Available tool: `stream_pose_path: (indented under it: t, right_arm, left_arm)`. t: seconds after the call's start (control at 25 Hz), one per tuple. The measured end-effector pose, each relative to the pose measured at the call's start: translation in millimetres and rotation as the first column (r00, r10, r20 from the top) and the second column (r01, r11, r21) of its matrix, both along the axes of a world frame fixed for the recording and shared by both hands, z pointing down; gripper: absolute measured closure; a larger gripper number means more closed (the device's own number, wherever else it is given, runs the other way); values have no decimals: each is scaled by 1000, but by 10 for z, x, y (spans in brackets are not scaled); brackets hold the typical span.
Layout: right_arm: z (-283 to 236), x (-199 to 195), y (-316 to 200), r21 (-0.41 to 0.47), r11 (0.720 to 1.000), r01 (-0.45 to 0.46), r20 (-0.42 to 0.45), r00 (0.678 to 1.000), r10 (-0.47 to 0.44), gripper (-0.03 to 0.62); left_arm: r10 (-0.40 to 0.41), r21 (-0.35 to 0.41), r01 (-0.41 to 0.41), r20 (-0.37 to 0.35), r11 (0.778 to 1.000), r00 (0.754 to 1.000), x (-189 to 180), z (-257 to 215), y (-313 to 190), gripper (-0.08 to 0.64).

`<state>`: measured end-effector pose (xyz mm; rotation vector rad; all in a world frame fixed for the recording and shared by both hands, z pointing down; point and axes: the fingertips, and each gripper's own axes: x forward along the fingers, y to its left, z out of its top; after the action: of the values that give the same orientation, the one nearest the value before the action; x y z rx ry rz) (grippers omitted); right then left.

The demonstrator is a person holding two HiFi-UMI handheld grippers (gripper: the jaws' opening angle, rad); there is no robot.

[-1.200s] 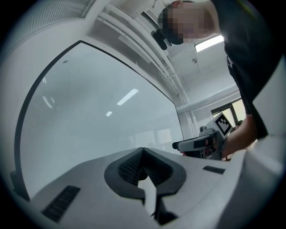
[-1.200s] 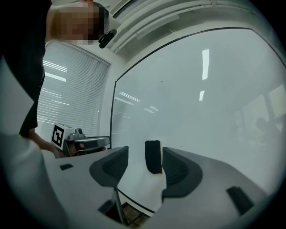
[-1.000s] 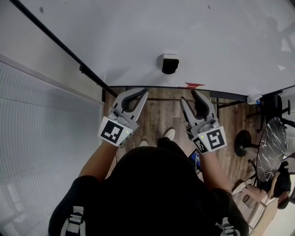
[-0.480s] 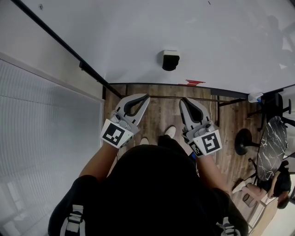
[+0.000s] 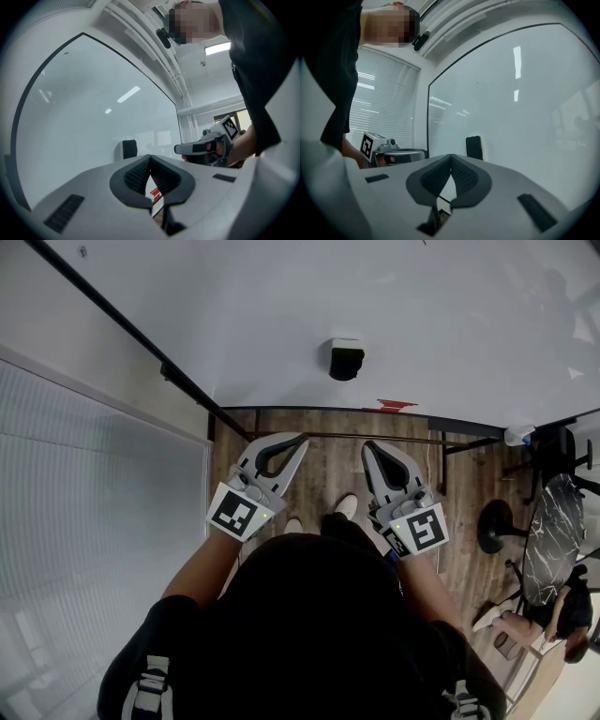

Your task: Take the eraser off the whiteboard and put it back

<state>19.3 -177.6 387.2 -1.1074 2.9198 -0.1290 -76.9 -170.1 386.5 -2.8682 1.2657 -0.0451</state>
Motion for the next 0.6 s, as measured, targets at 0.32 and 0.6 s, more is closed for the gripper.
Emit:
stream_pose_path:
  t: [0.32,0.6]
  right_arm:
    - [6,6,25,1,1000,5,-5,1000,-5,589]
    - [25,22,29,-7,1000,2,-5,1000,-2,589]
  left_arm:
    - [12,1,-12,3,1000,1000,70,15,13,555]
    - [10,2,-10,6,1000,1000,73,14,30,555]
